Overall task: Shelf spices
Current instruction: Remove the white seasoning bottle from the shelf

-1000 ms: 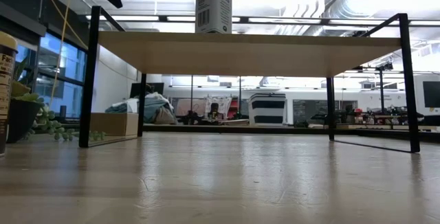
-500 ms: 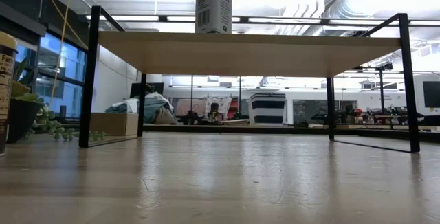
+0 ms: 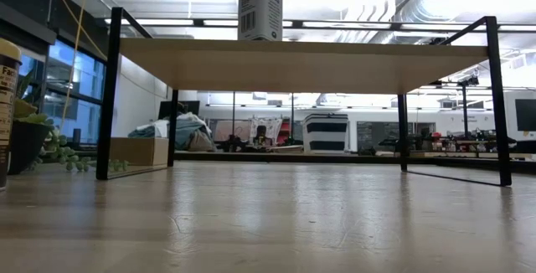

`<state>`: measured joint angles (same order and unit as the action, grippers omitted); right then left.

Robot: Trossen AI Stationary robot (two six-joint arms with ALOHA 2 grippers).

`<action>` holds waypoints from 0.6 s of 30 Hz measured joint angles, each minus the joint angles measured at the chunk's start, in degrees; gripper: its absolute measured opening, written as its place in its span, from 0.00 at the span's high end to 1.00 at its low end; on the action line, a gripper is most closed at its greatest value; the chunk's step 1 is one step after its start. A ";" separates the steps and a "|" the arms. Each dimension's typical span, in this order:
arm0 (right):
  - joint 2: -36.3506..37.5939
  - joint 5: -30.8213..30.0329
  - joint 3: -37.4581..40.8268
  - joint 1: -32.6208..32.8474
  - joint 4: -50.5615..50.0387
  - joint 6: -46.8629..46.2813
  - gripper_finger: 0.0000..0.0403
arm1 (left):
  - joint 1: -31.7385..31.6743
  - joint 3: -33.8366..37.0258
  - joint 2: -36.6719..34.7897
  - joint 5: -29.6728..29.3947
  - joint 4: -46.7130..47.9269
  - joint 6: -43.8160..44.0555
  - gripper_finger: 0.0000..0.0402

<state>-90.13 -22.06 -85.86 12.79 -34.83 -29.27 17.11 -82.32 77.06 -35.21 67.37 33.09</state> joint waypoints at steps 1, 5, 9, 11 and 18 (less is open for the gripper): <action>-1.02 -0.19 0.02 0.58 0.21 0.37 0.25 | 0.12 0.00 0.23 -0.17 0.00 0.72 0.24; -4.77 -1.59 0.09 2.26 0.31 -0.71 0.25 | 0.17 0.00 0.82 -1.30 0.04 2.48 0.24; -7.29 -5.23 0.09 3.18 1.22 -4.53 0.25 | 0.17 0.00 0.98 -1.31 0.38 2.39 0.24; -8.49 -6.49 0.09 3.40 2.11 -5.45 0.25 | 0.17 0.00 0.98 -1.30 0.36 2.31 0.24; -12.22 -7.96 0.11 3.16 5.81 -6.77 0.25 | 0.17 0.00 0.98 -1.25 0.20 2.39 0.24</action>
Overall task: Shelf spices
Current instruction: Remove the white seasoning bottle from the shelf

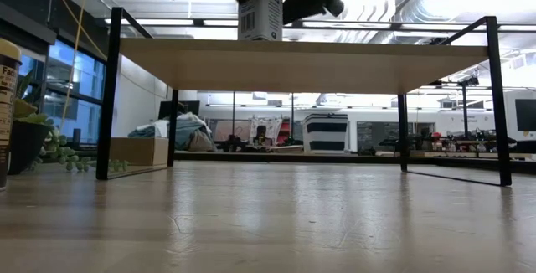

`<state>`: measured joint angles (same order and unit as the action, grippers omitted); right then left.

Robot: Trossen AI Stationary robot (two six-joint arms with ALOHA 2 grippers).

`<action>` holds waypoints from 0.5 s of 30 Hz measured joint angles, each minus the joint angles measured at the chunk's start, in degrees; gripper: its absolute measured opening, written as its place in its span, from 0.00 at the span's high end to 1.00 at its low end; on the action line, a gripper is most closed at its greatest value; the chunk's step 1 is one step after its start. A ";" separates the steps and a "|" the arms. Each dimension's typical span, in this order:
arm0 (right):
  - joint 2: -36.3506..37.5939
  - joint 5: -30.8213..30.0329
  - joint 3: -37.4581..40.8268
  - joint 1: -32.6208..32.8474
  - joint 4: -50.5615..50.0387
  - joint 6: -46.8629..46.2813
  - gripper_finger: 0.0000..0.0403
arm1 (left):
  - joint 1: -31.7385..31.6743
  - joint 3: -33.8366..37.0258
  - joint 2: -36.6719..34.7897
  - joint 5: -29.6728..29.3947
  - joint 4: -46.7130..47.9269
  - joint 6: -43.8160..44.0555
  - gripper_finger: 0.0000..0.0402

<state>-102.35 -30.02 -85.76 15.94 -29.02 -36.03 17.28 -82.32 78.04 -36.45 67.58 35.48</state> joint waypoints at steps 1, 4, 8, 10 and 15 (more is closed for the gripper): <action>-0.11 -0.12 0.00 -0.20 -0.02 0.00 0.25 | 0.00 0.00 0.00 0.02 -0.17 0.00 0.24; 0.52 -0.15 -0.55 -0.89 -2.59 -0.71 0.32 | 0.04 0.00 0.00 0.20 -0.18 0.01 0.24; 2.43 -1.49 -4.38 -1.33 -13.54 0.44 0.56 | 0.07 0.00 -0.02 0.15 -0.23 -0.12 0.24; 3.80 -2.71 -7.01 -1.35 -18.12 3.10 0.55 | 0.07 0.00 -0.02 -0.20 -0.29 -0.63 0.24; 8.59 -1.04 -13.86 -1.38 -23.03 6.44 0.55 | -0.10 0.00 -0.02 -3.28 -1.42 -4.10 0.24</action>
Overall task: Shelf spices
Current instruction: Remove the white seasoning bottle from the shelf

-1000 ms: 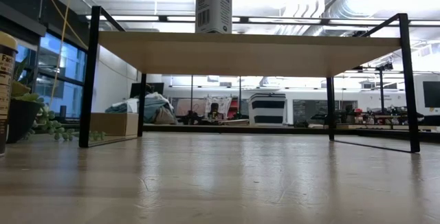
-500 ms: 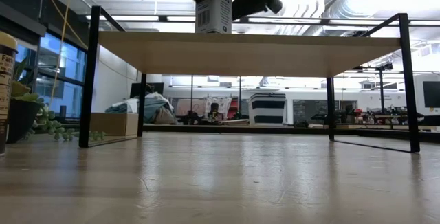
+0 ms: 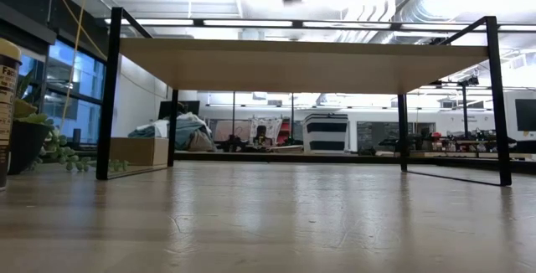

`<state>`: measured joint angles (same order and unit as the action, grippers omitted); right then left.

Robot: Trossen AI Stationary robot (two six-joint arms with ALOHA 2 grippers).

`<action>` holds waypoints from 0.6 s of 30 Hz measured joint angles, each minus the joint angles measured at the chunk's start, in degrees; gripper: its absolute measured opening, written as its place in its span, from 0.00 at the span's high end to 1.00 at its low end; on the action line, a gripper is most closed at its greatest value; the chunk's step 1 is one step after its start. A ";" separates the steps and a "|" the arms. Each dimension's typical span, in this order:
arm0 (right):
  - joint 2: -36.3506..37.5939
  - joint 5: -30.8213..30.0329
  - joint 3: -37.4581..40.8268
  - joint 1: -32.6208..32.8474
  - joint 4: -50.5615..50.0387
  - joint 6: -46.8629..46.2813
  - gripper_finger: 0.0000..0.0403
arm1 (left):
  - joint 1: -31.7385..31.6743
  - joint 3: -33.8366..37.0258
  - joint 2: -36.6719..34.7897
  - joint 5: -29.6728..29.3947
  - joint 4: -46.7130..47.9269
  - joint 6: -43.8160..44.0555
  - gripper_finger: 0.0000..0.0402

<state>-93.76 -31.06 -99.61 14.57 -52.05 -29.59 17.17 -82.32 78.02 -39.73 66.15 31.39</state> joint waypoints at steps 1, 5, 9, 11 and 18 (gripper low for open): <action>0.72 1.91 -0.95 0.13 -0.17 0.12 0.55 | -0.22 0.00 0.00 -0.60 -0.11 -0.62 0.24; 3.03 9.57 -2.43 2.87 -0.62 -0.20 0.55 | -1.74 0.00 0.00 -1.34 -0.25 -1.83 0.24; 3.51 14.54 -0.40 8.69 -4.80 -6.36 0.55 | -3.12 0.00 -0.02 -0.47 -0.62 -4.99 0.24; 3.15 15.93 2.88 12.21 -5.52 -11.65 0.55 | -3.90 0.00 -0.02 1.38 -1.30 -6.59 0.24; 3.00 16.77 22.10 22.28 0.67 -28.76 0.55 | -4.81 0.00 -0.02 4.59 -6.16 -7.97 0.24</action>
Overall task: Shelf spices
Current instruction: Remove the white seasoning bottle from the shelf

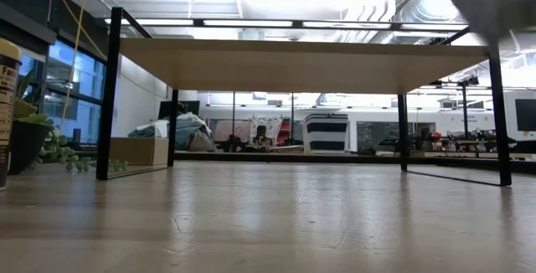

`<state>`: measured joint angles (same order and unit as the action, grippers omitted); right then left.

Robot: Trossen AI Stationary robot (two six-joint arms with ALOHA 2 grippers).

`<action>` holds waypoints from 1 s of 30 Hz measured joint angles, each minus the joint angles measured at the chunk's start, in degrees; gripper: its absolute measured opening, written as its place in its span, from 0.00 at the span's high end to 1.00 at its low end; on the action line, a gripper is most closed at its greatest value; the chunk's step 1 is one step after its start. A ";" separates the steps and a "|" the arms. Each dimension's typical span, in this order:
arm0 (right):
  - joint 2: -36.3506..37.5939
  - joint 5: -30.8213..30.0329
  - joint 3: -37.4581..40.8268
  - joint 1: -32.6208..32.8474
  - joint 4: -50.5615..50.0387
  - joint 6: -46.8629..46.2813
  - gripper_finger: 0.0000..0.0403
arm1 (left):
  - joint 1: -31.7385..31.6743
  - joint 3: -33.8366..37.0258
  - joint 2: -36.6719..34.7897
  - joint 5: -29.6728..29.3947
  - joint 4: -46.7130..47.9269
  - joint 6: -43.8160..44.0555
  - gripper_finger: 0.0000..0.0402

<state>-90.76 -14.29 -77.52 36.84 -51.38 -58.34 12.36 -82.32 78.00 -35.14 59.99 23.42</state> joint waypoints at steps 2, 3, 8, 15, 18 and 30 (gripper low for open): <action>0.00 -1.52 5.73 0.68 5.31 -4.13 0.55 | 0.00 0.00 0.00 0.01 -2.36 0.36 0.24; 0.00 -2.42 8.45 0.82 8.86 -5.97 0.55 | 0.00 0.00 0.00 0.04 -3.40 0.45 0.24; -0.04 -9.07 18.18 -0.58 26.63 -9.12 0.55 | 0.09 0.00 0.00 1.85 -8.01 2.78 0.24; -0.81 -12.34 20.99 -5.00 30.67 0.56 0.55 | 0.09 0.00 0.00 2.08 -8.05 7.58 0.24; -0.81 -11.72 21.03 -6.04 30.75 7.38 0.55 | 0.09 0.00 0.00 1.94 -7.99 7.87 0.24; -1.22 -11.63 21.03 -7.17 30.84 16.40 0.28 | 0.09 0.00 0.00 1.18 -7.75 8.05 0.24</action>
<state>-91.98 -25.92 -56.49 29.67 -20.53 -41.95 12.45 -82.32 78.00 -33.96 52.24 31.46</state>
